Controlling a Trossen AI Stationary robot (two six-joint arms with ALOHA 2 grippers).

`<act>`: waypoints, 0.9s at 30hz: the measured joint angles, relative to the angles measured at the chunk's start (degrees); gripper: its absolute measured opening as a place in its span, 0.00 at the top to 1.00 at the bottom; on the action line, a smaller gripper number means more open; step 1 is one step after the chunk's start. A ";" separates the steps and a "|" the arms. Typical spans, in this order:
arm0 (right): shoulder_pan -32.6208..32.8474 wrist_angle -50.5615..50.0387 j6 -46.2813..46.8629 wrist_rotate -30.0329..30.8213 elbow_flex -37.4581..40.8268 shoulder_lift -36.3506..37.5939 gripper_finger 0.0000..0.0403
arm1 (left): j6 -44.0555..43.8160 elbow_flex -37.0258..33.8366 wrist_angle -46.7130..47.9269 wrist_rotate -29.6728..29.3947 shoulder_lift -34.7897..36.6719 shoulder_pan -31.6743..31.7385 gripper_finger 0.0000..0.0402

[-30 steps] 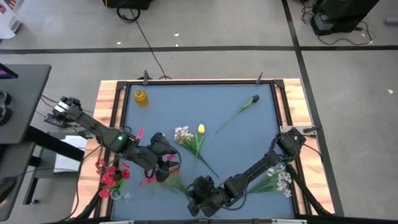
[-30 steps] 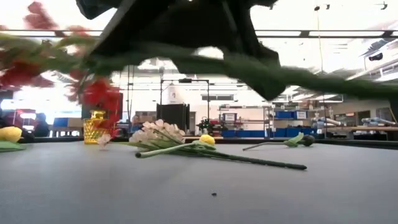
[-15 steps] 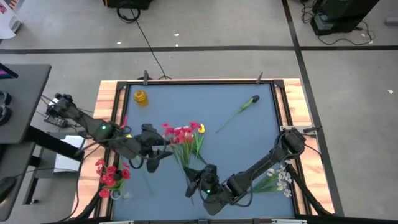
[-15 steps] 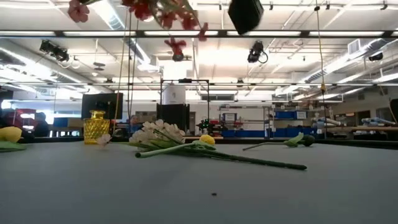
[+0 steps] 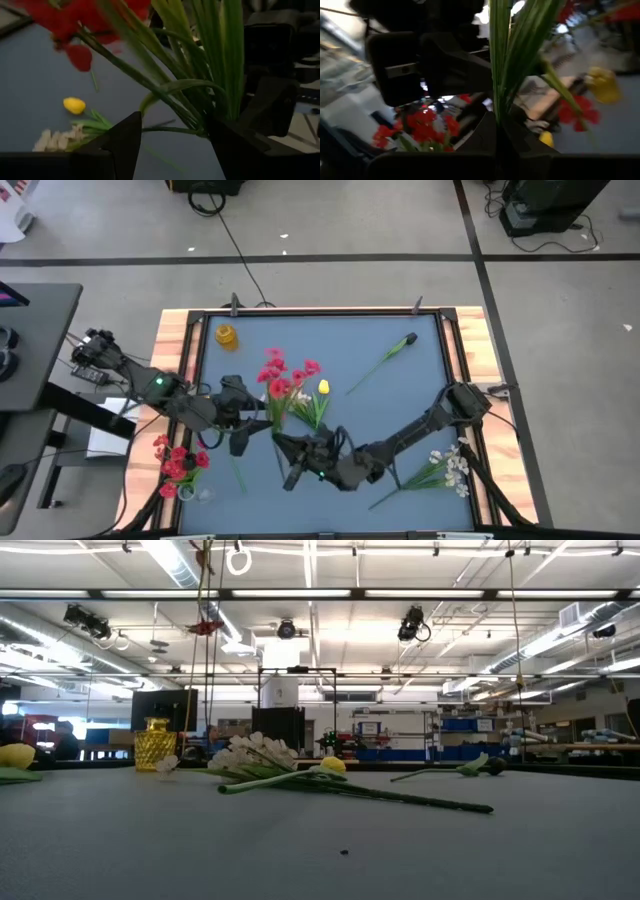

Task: Sort flowers into vase by color
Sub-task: Put the red flowers into the transparent vase

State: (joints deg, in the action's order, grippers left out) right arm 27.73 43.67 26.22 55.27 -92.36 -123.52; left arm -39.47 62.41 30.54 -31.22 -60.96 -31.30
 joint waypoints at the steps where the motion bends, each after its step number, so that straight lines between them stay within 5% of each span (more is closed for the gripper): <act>1: -0.75 0.94 -0.78 -2.00 0.00 0.00 0.98 | 0.80 0.00 -0.25 -0.06 0.74 0.01 0.42; 15: -9.56 5.83 -3.23 -19.29 -0.07 0.00 0.98 | 4.94 -0.02 -1.08 -3.37 9.04 0.06 0.42; 23: -9.74 5.46 -3.93 -5.44 -0.07 0.00 0.98 | -6.21 0.00 13.92 -3.64 11.86 -0.20 0.42; 27: -9.33 5.49 -8.44 -3.27 -0.07 0.00 0.98 | -9.22 -0.01 17.62 -3.39 11.24 -0.56 0.42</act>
State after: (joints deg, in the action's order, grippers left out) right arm 18.40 49.16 17.78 52.01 -92.42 -123.52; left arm -48.69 62.40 48.16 -34.61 -49.72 -31.86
